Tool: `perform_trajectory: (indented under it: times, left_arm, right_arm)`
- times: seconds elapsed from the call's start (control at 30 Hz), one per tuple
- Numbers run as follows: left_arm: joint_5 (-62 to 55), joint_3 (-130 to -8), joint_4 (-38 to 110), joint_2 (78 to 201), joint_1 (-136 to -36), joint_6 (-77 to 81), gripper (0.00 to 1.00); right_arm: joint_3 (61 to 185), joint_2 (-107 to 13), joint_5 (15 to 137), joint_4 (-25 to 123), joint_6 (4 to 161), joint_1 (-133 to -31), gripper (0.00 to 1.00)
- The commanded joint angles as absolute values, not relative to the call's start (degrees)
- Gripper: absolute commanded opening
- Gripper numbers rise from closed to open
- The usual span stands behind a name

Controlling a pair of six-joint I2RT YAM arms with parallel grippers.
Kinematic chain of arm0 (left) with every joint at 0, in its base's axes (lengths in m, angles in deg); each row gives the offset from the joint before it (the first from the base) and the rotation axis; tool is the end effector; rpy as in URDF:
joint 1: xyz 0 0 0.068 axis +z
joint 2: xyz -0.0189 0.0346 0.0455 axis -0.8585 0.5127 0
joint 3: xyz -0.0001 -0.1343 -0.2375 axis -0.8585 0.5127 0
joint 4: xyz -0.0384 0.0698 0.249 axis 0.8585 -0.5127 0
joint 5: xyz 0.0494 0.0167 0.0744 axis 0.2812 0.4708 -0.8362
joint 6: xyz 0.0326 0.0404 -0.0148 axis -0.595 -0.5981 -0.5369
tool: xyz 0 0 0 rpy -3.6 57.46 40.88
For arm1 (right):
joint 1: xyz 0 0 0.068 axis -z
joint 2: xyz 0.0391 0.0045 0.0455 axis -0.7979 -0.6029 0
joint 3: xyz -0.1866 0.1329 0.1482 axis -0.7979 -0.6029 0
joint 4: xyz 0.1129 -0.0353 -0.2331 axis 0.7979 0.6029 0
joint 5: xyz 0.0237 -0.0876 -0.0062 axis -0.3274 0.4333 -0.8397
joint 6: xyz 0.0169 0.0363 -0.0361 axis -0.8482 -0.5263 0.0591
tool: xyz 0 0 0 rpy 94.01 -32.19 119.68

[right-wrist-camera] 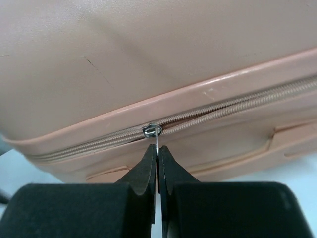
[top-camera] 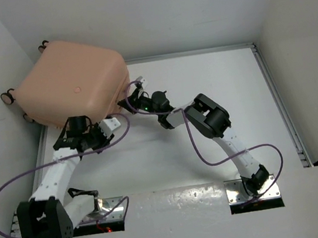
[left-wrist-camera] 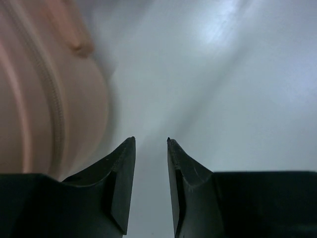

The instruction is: Pack the luggage

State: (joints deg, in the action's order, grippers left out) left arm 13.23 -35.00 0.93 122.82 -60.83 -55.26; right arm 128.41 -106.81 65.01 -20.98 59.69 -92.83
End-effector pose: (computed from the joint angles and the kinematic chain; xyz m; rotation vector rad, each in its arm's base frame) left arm 0.1957 -0.0207 0.2228 1.1138 2.1239 -0.2002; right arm 0.3812 0.3338 0.1167 -0.4240 1.4689 1.2198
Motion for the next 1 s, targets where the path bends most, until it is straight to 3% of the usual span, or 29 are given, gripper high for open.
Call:
perform_trajectory:
  times: [0.0,0.3,0.37,0.47,0.6,0.97]
  left_arm:
    - [6.31,-37.12,19.19,127.72,-61.09,-43.77,0.36]
    - [3.70,-38.79,28.79,129.23,-68.64,-36.38,0.36]
    - [-0.17,-38.80,30.53,129.93,-71.53,-35.24,0.40]
    - [-3.95,-37.75,33.77,132.83,-73.12,-35.23,0.53]
    - [-3.26,-33.53,41.51,134.06,-73.65,-37.68,0.65]
    - [-10.72,-32.39,55.06,146.18,-74.27,-44.98,0.66]
  right_arm:
    - [129.71,-104.73,70.22,-23.03,60.95,-91.68,0.00]
    - [131.03,-105.87,68.81,-23.03,59.72,-92.74,0.00]
    - [131.21,-106.05,68.81,-23.03,59.80,-92.91,0.00]
    - [131.91,-106.31,69.33,-22.59,59.37,-92.65,0.00]
    - [132.96,-106.75,69.51,-22.24,59.19,-92.13,0.00]
    - [133.93,-108.16,69.42,-21.09,57.61,-90.80,0.00]
